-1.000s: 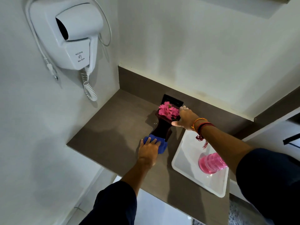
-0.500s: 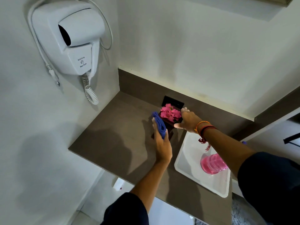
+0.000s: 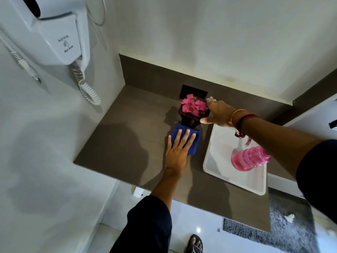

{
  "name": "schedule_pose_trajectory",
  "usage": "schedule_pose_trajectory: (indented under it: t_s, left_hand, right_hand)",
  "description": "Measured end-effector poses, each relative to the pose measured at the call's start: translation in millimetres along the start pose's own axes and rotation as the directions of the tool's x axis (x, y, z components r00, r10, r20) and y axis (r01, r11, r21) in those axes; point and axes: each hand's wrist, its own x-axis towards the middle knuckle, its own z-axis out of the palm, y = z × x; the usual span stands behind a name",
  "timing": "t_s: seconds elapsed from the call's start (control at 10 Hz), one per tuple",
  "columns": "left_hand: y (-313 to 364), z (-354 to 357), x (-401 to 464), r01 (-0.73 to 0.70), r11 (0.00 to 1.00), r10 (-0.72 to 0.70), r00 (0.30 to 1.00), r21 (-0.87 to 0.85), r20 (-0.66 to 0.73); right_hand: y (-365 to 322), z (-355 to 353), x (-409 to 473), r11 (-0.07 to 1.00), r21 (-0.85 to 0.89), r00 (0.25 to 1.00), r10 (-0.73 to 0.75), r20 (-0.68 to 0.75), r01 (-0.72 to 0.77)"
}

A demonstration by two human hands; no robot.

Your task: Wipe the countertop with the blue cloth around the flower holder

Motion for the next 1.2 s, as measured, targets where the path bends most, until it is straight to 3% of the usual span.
schedule_pose_trajectory:
  t_s: [0.2, 0.3, 0.4, 0.5, 0.6, 0.7, 0.8, 0.9, 1.0, 1.1, 1.2]
  left_hand:
    - [-16.5, -7.6, -11.8, -0.034, 0.996, 0.009, 0.954, 0.078, 0.3]
    - [-11.6, -25.8, -4.8, -0.015, 0.997, -0.025, 0.885, 0.082, 0.464]
    - [-8.1, -50.8, 13.9, 0.062, 0.998, -0.045, 0.787, -0.008, 0.615]
    - [2.5, -70.7, 24.2, 0.167, 0.971, -0.036, 0.811, -0.173, 0.583]
    - [26.4, -83.1, 24.1, 0.228, 0.928, -0.047, 0.856, -0.294, 0.514]
    - [67.0, -91.0, 34.7, 0.169, 0.93, -0.012, 0.902, -0.326, 0.432]
    - [106.7, -95.7, 49.2, -0.049, 0.968, 0.124, 0.946, -0.247, 0.3]
    - [128.0, -88.6, 56.7, -0.269, 0.96, 0.279, 0.933, -0.073, 0.228]
    - [135.4, -62.9, 54.4, -0.434, 0.899, 0.398, 0.863, 0.053, 0.313]
    - [132.5, -31.8, 34.1, -0.544, 0.817, 0.356, 0.735, 0.189, 0.577]
    - [125.2, -19.8, 26.5, -0.597, 0.769, 0.322, 0.671, 0.228, 0.668]
  right_hand:
    - [0.6, 0.6, -0.2, 1.0, -0.006, 1.0, 0.015, 0.028, -0.015]
    - [-0.1, -0.4, -3.1, 1.0, -0.004, 0.999, 0.017, 0.028, -0.017]
    - [1.7, 0.7, -7.8, 0.996, 0.076, 0.998, 0.041, 0.039, -0.044]
    - [14.0, 16.9, -31.5, 0.909, 0.388, 0.985, 0.172, -0.013, -0.154]
    - [34.6, 63.1, -60.1, 0.766, 0.562, 0.904, 0.422, -0.075, -0.311]
    - [61.0, 95.2, -92.5, 0.418, 0.736, 0.817, 0.481, 0.318, -0.533]
    - [89.0, 98.7, -110.6, -0.012, 0.825, 0.794, 0.265, 0.547, -0.565]
    - [97.3, 95.2, -102.1, -0.281, 0.896, 0.853, 0.306, 0.422, -0.343]
    - [94.8, 110.7, -95.0, -0.299, 0.933, 0.813, 0.48, 0.328, -0.2]
    - [87.4, 148.1, -108.9, -0.279, 0.912, 0.772, 0.49, 0.405, -0.301]
    - [85.8, 172.5, -111.5, -0.054, 0.923, 0.793, 0.495, 0.356, -0.381]
